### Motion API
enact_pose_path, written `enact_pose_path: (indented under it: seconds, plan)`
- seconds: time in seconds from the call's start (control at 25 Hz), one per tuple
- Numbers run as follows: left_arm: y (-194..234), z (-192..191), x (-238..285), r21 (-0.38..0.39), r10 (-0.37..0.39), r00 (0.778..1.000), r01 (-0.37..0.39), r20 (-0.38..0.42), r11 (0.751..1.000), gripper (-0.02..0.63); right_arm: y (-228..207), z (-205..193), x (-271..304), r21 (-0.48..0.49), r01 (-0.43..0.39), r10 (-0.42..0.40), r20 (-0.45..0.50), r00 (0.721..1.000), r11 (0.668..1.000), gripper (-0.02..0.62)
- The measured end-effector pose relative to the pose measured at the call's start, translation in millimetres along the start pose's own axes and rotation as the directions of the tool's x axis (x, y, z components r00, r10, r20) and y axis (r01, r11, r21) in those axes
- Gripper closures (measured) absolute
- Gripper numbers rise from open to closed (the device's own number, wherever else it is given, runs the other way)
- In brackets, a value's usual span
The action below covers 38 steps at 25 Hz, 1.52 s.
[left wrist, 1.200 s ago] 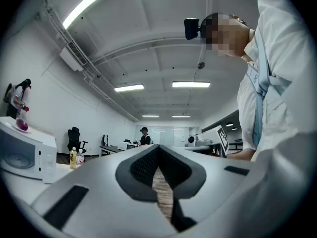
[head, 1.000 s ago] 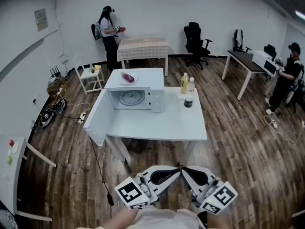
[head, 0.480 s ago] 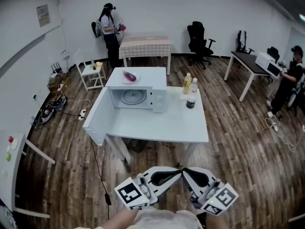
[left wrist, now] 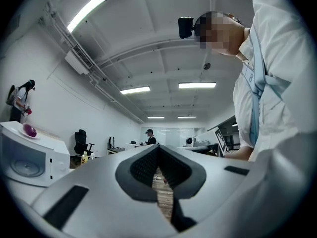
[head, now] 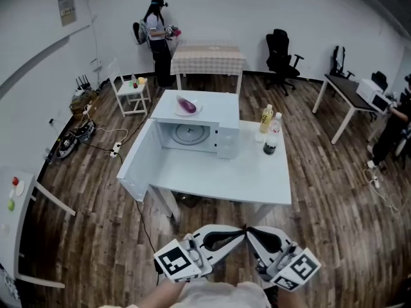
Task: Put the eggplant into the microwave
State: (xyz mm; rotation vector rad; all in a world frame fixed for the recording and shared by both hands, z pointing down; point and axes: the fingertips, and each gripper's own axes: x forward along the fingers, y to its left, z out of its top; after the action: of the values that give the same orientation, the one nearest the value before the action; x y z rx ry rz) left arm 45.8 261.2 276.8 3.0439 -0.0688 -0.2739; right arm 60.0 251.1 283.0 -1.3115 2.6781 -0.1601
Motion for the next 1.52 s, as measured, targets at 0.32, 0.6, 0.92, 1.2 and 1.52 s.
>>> enact_pose_path:
  seconds: [0.32,0.6,0.92,1.2,1.52]
  plan:
    - [78.5,20.6,-26.8,0.061,0.01,1.0,-0.008,-0.026,0.998,0.604,-20.6,5.3,84.8,-0.013,-0.038,0.038,-0.005,0.999,0.999,0.561]
    - [142.6,32.7,-48.8,0.082,-0.014,1.0,0.016,-0.028,0.997,0.604,-39.1,3.8,151.9,-0.02,-0.039,0.039,0.003,0.999,0.999,0.561]
    - [193.5,31.6,-57.2,0.074,-0.025,0.999,0.027,-0.038,0.997,0.604,-63.2,-4.1,197.7,-0.011,-0.056,0.056,-0.038,0.998,0.998,0.561]
    - [239.0,35.6,-45.7,0.082,-0.023,0.998,0.028,-0.065,0.996,0.604,-97.4,1.3,230.5,-0.005,-0.099,0.098,-0.048,0.994,0.995,0.561]
    - [281.3,44.6,-19.4,0.089,0.003,0.999,0.001,-0.052,0.996,0.604,-140.0,17.9,252.8,-0.008,-0.137,0.136,-0.043,0.99,0.991,0.561]
